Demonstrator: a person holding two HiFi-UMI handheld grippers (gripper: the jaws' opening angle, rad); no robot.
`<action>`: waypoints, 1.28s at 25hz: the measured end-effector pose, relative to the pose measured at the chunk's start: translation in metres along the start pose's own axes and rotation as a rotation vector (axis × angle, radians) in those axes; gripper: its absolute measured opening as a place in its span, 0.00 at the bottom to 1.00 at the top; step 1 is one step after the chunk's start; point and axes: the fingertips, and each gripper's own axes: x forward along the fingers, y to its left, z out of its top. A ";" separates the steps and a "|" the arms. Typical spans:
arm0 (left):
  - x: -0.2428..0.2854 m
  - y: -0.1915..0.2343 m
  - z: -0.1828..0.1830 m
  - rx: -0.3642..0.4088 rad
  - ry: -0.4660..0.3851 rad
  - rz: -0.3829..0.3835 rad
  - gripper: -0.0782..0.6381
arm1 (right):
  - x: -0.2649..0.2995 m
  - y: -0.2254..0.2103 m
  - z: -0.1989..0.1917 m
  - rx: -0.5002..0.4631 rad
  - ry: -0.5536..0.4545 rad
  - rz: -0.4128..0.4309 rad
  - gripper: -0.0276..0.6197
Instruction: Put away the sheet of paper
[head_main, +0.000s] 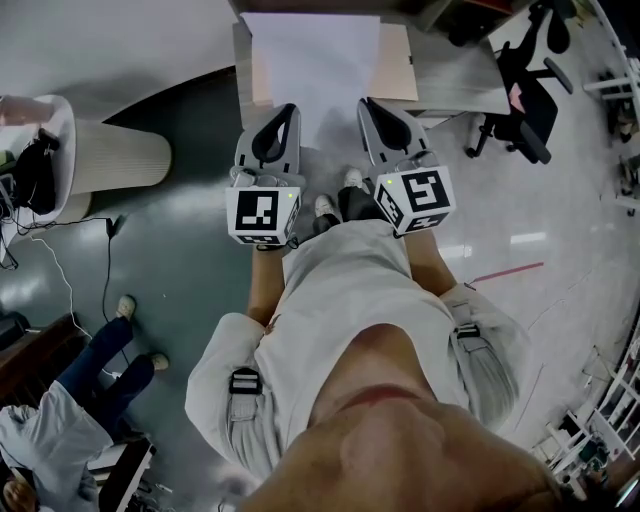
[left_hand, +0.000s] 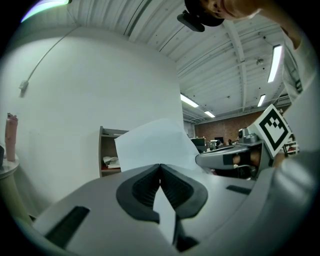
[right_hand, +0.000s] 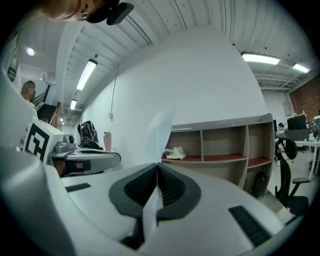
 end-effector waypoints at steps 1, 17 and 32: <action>0.004 0.001 -0.001 -0.002 0.005 0.002 0.14 | 0.003 -0.002 -0.001 0.002 0.004 0.006 0.07; 0.119 0.026 -0.030 -0.002 0.091 0.069 0.14 | 0.089 -0.091 -0.031 0.019 0.092 0.094 0.07; 0.184 0.031 -0.087 0.009 0.236 0.100 0.14 | 0.136 -0.138 -0.085 0.077 0.214 0.176 0.07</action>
